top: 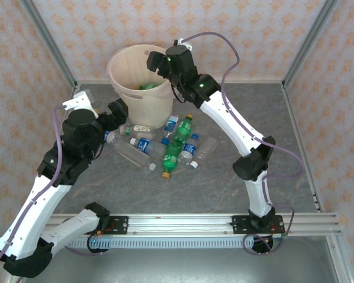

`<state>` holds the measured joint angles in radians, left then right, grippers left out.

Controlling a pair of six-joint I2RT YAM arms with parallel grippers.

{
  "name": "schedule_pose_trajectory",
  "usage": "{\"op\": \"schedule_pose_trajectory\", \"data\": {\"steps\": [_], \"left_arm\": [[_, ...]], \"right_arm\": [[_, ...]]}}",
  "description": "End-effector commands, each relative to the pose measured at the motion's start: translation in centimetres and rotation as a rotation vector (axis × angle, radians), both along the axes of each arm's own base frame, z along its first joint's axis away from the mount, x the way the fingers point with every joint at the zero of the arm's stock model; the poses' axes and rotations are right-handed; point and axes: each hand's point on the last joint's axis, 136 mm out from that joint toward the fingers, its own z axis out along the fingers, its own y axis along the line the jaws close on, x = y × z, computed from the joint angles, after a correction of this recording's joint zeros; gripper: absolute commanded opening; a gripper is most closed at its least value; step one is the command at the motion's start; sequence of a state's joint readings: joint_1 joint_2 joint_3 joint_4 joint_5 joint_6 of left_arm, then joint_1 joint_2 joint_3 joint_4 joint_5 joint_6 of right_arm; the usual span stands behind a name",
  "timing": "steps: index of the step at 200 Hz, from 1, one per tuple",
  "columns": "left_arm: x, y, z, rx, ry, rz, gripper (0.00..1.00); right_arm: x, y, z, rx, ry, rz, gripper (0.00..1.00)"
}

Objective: Put the plastic bottles in the bin

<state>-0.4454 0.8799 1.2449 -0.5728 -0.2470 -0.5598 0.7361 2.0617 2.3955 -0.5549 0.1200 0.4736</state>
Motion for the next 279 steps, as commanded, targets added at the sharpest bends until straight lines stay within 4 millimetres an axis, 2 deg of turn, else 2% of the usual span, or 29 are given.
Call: {"op": "schedule_pose_trajectory", "data": {"steps": [1, 48, 100, 118, 159, 183, 206, 238, 256, 260, 279], "left_arm": [[0.0, -0.4, 0.0, -0.019, 0.004, -0.009, 0.99], [0.6, -0.5, -2.0, -0.029, 0.043, 0.009, 0.99], [1.9, -0.1, -6.2, -0.017, 0.159, 0.069, 0.99], [2.2, 0.3, -8.8, -0.038, 0.228, 0.098, 0.99], [1.9, 0.9, -17.2, -0.213, 0.421, 0.138, 0.99], [1.6, 1.3, -20.8, -0.308, 0.477, 0.173, 0.99], [1.6, 2.1, -23.3, -0.341, 0.525, 0.218, 0.99], [2.0, 3.4, -26.7, -0.377, 0.629, 0.25, 0.92], [2.5, 3.8, -27.7, -0.372, 0.663, 0.26, 0.89], [2.7, 3.9, -27.8, -0.37, 0.667, 0.264, 0.89], [3.4, 4.3, -28.7, -0.362, 0.69, 0.272, 0.86]], "right_arm": [[-1.6, -1.9, 3.8, 0.035, -0.051, -0.01, 0.92], [-3.2, -3.2, 4.1, 0.045, -0.034, -0.014, 0.99], [-5.8, -5.7, 1.7, 0.025, 0.005, -0.026, 1.0], [-6.9, -7.0, 0.5, 0.025, 0.013, -0.041, 1.0], [-9.6, -10.1, -2.6, 0.017, 0.034, -0.078, 1.0], [-11.1, -11.8, -4.2, 0.002, 0.05, -0.096, 1.0], [-12.3, -13.2, -5.4, -0.004, 0.059, -0.109, 1.0], [-13.9, -14.9, -6.4, 0.004, 0.064, -0.128, 1.0], [-14.1, -15.2, -7.8, -0.009, 0.085, -0.136, 1.0], [-14.6, -15.7, -7.1, 0.009, 0.071, -0.138, 0.99], [-15.1, -16.1, -7.7, 0.009, 0.083, -0.143, 1.0]]}}
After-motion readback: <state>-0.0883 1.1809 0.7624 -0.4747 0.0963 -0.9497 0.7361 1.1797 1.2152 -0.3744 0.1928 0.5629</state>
